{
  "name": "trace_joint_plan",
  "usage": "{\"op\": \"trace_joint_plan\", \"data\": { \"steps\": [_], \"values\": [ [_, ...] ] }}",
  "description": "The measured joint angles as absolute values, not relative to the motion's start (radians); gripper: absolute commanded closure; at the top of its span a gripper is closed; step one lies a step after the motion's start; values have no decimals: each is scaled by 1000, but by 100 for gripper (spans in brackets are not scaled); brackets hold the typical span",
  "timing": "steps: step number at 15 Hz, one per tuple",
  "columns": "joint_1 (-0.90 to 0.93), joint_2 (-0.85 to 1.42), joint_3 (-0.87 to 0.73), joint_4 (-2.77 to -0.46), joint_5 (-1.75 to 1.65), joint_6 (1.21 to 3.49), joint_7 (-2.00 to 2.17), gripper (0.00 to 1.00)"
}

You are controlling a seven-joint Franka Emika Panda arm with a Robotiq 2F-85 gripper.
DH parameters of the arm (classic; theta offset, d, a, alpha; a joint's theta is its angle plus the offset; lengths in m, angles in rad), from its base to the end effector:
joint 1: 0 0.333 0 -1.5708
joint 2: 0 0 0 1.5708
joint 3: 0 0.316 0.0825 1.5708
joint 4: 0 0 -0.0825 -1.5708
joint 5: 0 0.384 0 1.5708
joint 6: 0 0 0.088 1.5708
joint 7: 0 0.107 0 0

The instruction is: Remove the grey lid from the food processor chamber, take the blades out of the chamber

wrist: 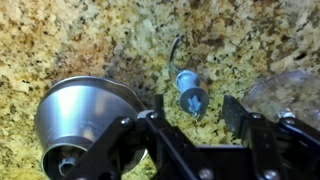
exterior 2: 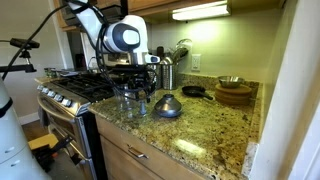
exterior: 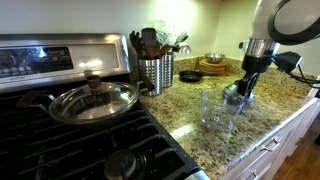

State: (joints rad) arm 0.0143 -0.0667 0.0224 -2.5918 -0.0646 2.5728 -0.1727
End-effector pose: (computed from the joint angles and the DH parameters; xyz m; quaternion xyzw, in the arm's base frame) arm 0.4432 0.0173 0.2855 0.9909 0.1311 0.0225 0.0204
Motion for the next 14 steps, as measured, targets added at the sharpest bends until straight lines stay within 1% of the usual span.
{"op": "trace_joint_plan", "data": {
  "steps": [1, 2, 7, 14],
  "values": [
    [14, -78, 23, -2592, -65, 2568, -173, 2],
    [14, -93, 23, -2592, -65, 2562, -173, 0],
    [14, -196, 23, -2591, -72, 2493, -173, 0],
    [15, -334, 23, -2583, -70, 2339, -173, 0]
  ]
}}
